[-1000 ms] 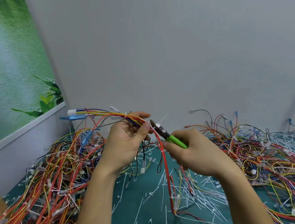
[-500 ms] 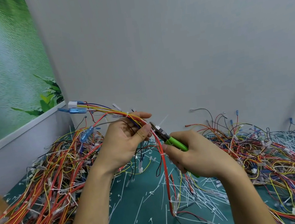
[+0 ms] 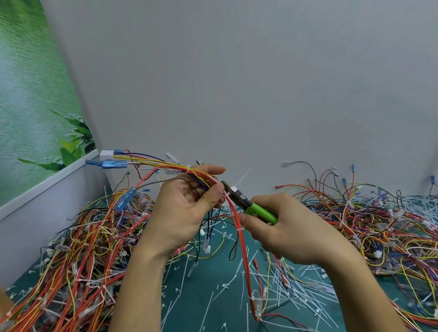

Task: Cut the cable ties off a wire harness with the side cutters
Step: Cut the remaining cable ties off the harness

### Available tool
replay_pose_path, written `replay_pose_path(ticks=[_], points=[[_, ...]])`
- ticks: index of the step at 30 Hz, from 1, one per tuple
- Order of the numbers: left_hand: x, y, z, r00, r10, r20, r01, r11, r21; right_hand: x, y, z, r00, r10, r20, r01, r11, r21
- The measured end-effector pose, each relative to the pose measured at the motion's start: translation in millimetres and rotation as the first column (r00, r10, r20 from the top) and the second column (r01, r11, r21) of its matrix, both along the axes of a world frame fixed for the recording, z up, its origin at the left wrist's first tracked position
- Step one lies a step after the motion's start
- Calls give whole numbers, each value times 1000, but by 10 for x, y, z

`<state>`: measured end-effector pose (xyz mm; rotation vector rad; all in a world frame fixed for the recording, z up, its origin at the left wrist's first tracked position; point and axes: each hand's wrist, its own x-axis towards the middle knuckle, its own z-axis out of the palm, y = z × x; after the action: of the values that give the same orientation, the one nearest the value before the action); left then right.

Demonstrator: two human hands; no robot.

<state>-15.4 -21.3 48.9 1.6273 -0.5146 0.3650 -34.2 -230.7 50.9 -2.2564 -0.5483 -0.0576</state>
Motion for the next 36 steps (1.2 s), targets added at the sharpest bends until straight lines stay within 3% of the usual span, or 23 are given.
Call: replay_pose_path(ticks=[12, 36], points=[[51, -19, -46, 997, 28, -66, -26, 999, 22, 45, -2, -23, 992, 41, -121, -41, 999, 9], [41, 3, -33, 996, 54, -69, -50, 998, 46, 10, 25, -1, 993, 47, -108, -45, 999, 13]])
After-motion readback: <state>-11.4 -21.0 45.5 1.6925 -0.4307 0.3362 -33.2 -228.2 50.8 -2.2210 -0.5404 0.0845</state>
